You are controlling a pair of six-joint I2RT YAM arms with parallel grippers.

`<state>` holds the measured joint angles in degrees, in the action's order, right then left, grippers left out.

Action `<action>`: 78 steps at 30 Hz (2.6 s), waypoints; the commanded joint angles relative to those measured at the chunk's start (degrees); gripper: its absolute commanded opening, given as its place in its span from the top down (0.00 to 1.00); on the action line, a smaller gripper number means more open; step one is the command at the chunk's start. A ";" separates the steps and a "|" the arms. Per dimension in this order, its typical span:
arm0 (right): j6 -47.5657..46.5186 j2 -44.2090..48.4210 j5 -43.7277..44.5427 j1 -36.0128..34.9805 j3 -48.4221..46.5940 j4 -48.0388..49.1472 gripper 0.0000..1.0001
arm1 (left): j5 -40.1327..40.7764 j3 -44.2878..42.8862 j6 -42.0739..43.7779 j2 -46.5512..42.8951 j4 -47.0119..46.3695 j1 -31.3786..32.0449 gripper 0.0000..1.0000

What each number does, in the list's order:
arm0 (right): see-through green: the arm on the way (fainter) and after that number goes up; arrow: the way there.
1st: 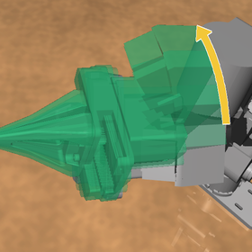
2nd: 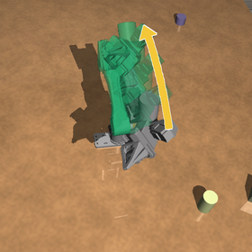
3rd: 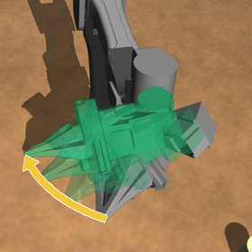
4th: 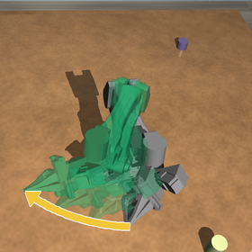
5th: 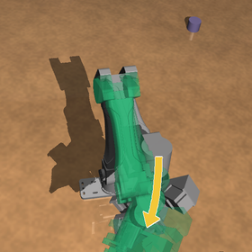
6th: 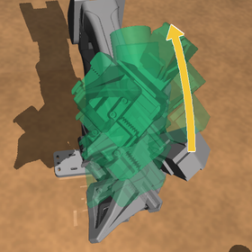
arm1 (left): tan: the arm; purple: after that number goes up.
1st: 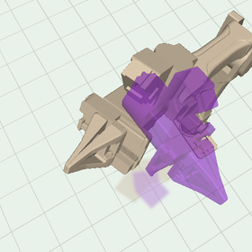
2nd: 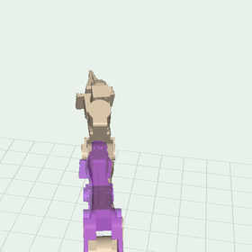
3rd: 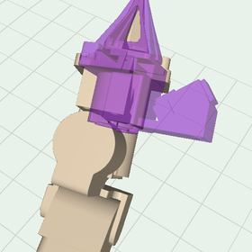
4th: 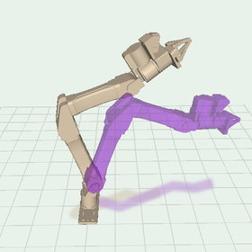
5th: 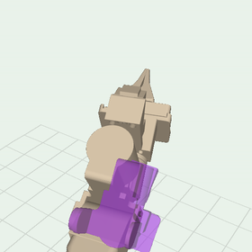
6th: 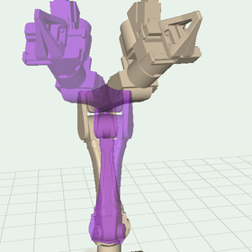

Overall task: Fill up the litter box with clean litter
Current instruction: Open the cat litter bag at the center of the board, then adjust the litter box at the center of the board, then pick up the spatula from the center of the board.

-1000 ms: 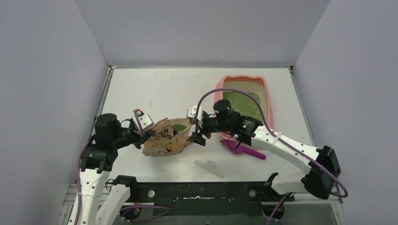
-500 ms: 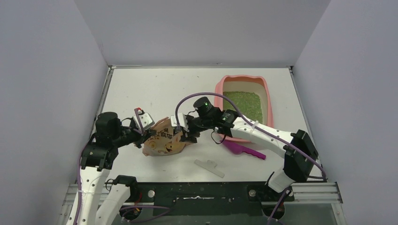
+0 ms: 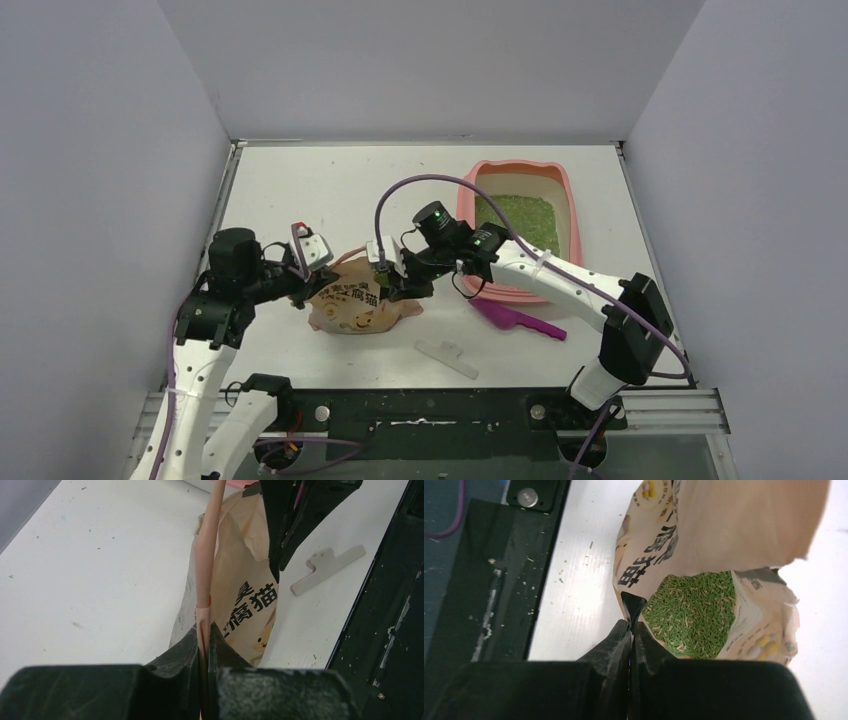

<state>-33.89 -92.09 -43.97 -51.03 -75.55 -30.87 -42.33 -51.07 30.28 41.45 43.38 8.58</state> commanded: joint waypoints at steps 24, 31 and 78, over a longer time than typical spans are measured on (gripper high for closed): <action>59.22 16.88 24.73 32.86 2.32 0.59 0.00 | -3.67 -3.24 0.36 0.43 -3.99 1.30 1.00; 67.03 5.22 8.10 40.63 5.02 9.73 0.00 | -3.87 -3.20 -0.11 0.48 -3.93 1.68 1.00; 73.31 35.46 53.36 30.66 20.54 -13.08 0.00 | 1.10 -2.63 -3.08 7.55 -16.73 2.41 0.71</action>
<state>31.44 -61.23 3.62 -21.23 -59.94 -39.31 -41.80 -51.79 28.03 46.89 32.69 10.79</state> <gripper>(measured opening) 0.999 0.290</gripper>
